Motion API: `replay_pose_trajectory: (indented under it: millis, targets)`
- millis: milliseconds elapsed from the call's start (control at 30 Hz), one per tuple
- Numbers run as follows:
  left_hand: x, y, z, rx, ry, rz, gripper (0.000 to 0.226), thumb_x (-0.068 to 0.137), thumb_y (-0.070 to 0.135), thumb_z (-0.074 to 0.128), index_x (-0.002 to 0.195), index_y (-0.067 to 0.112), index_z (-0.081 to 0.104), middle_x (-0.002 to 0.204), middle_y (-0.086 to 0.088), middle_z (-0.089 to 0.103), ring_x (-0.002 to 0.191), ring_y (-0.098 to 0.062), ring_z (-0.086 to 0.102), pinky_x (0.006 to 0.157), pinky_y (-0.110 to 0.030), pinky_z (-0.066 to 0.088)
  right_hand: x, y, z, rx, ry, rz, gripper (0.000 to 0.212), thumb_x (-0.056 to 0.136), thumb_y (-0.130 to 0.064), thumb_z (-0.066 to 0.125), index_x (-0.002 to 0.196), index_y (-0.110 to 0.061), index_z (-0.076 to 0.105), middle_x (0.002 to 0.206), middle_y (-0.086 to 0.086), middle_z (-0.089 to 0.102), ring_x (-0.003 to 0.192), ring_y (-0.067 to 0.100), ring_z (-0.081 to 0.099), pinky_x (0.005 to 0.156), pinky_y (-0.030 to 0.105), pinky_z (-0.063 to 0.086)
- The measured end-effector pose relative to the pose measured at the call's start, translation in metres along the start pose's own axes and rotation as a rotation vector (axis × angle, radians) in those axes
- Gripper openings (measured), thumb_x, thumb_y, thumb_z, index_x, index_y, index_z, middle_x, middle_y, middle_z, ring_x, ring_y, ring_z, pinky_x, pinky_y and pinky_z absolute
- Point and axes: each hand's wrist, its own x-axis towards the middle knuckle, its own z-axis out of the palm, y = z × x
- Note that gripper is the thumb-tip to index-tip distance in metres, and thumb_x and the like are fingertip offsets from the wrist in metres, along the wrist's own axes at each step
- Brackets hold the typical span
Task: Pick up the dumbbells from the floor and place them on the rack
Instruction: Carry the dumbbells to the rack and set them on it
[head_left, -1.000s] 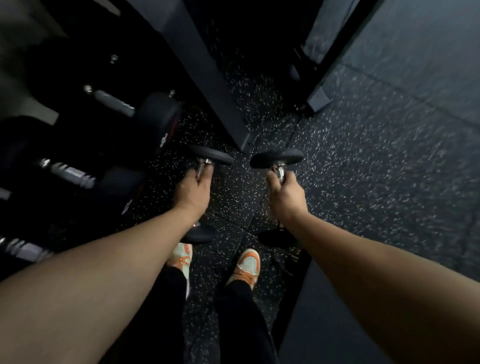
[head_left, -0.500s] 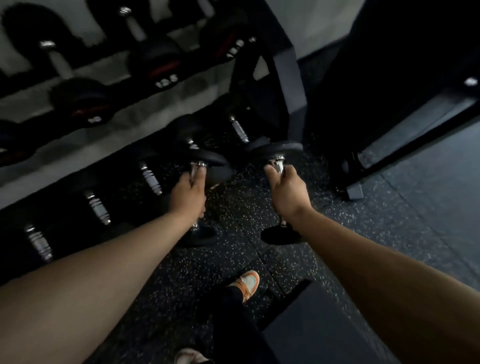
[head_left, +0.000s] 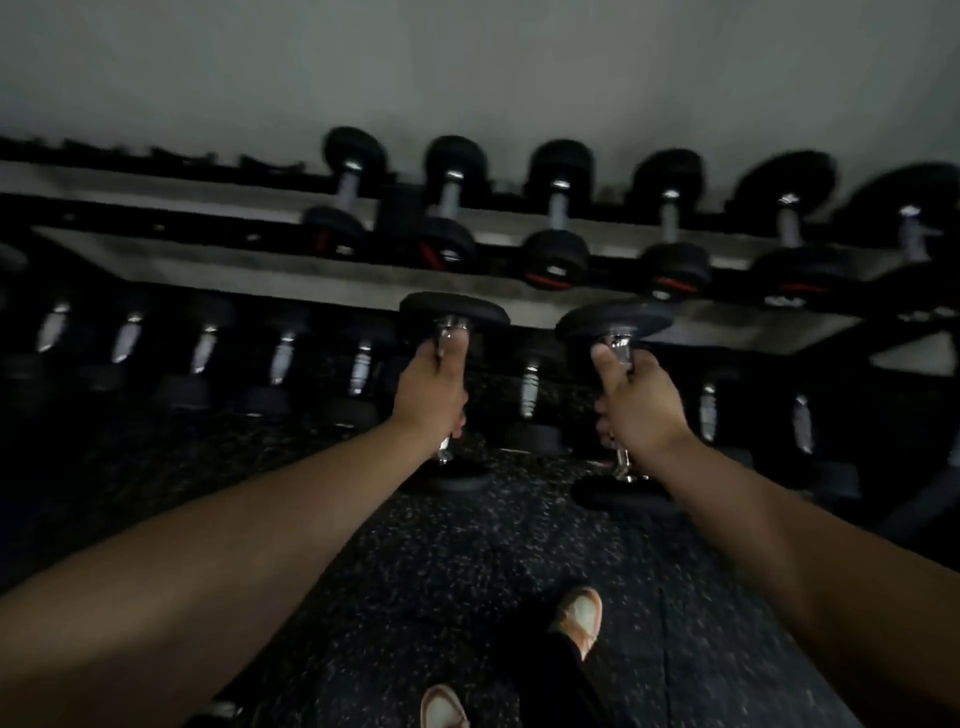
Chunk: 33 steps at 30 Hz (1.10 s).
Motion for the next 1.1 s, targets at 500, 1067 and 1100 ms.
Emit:
replay_pose_trajectory:
  millis: [500,1067,1100]
  targets:
    - [0.004,-0.029,-0.297,-0.157,0.742,-0.084,0.059,0.082,0.076,0.041,0.085,0.018,0.051,0.043,0.002,0.055,0.033,-0.021,0.051,0.033,-0.027,0.039,0.009,-0.192,0.304,-0.099,-0.66,-0.293,0.037,0.092,-0.058,0.05,0.095,-0.021,0.054,0.07,0.01,0.061,0.049,0.017,0.057,0.042,0.029,0.049]
    - [-0.011,-0.107,-0.58,-0.147,1.137,-0.172,0.047,0.098,0.059,0.041,0.083,0.016,0.053,0.051,0.003,0.06,0.039,-0.005,0.057,0.038,-0.017,0.042,-0.085,-0.296,0.625,-0.169,-1.023,-0.398,0.035,0.092,-0.055,0.054,0.093,-0.02,0.053,0.067,0.009,0.059,0.044,0.015,0.052,0.041,0.029,0.046]
    - [-0.009,-0.112,-0.599,-0.128,1.138,-0.179,0.045,0.098,0.059,0.041,0.083,0.019,0.054,0.056,0.003,0.061,0.043,-0.003,0.058,0.042,-0.015,0.042,-0.089,-0.302,0.643,-0.173,-1.018,-0.393,0.035,0.092,-0.056,0.053,0.093,-0.021,0.053,0.068,0.008,0.059,0.044,0.015,0.052,0.041,0.029,0.046]
